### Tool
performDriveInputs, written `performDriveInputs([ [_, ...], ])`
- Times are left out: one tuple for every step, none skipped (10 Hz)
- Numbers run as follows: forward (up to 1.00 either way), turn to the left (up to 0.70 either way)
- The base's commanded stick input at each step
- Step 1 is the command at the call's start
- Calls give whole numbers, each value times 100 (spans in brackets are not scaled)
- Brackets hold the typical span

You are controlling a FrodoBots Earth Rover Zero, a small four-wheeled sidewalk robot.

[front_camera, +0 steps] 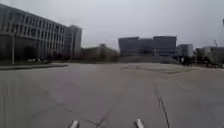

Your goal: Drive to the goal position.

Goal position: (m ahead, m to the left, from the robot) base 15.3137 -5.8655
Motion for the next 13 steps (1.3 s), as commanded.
performDriveInputs([
  [100,2],
  [100,2],
  [100,2],
  [100,2],
  [100,2],
  [100,2],
  [100,2],
  [100,2],
  [100,2],
  [100,2],
  [100,2],
  [100,2],
  [100,2],
])
